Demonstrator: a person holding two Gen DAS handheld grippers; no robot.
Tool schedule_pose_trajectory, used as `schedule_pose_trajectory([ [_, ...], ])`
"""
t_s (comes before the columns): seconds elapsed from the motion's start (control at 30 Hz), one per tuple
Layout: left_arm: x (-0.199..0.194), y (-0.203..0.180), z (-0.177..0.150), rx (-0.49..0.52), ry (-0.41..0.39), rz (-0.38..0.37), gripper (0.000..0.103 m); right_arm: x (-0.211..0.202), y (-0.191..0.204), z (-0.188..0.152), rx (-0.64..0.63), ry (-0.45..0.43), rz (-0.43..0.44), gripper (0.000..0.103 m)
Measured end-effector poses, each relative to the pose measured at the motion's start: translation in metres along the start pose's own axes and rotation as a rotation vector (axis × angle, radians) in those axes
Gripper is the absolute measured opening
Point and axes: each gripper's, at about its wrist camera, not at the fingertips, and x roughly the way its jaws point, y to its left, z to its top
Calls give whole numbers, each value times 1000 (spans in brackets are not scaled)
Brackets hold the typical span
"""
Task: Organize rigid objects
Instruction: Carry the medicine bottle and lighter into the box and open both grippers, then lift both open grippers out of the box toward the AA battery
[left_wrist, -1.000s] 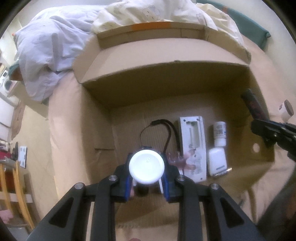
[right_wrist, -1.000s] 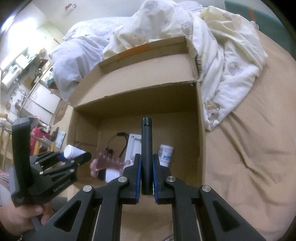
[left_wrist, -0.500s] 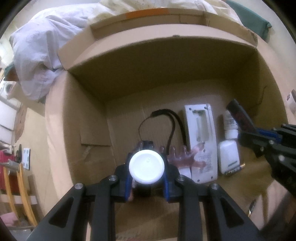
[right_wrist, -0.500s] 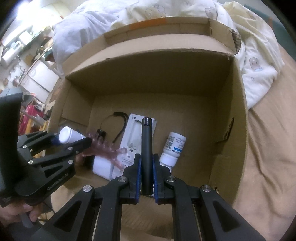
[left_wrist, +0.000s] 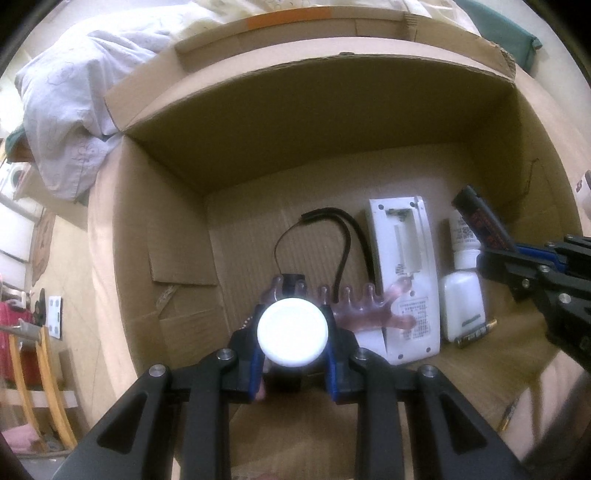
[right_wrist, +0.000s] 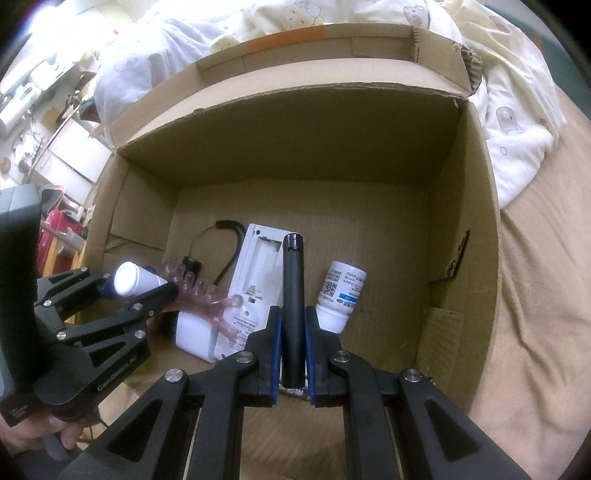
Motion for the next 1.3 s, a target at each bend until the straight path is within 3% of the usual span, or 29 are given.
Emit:
schedule_pose_trajectory([
  [0.1,0,1,-1,-4,0,0,27,0,0,0,3,-1,-1,12],
  [0.2,0,-3,-2,22,8,-37,47,-1,-2,1,12,-7,0,12],
  [0.27,-5,-11,-2,50,-5,-49,79,-6,-4,3,37,-31,29,14],
  [0.33,-12,-17,-2,66,-38,-35,93,-19,-4,6,47,-90,72,38],
  [0.37,-16,-19,-2,68,-51,-43,93,-24,-4,6,51,-118,78,69],
  [0.4,-18,-20,-2,65,-56,-57,93,-30,-5,7,59,-149,91,77],
  [0.5,-20,-16,-2,29,-50,-83,94,-39,-8,8,76,-188,126,77],
  [0.9,-17,7,3,-54,-34,-81,94,-34,-11,7,90,-161,104,77],
  [1.3,-72,32,-17,-149,-76,-115,94,-51,-12,-4,93,-195,62,77],
])
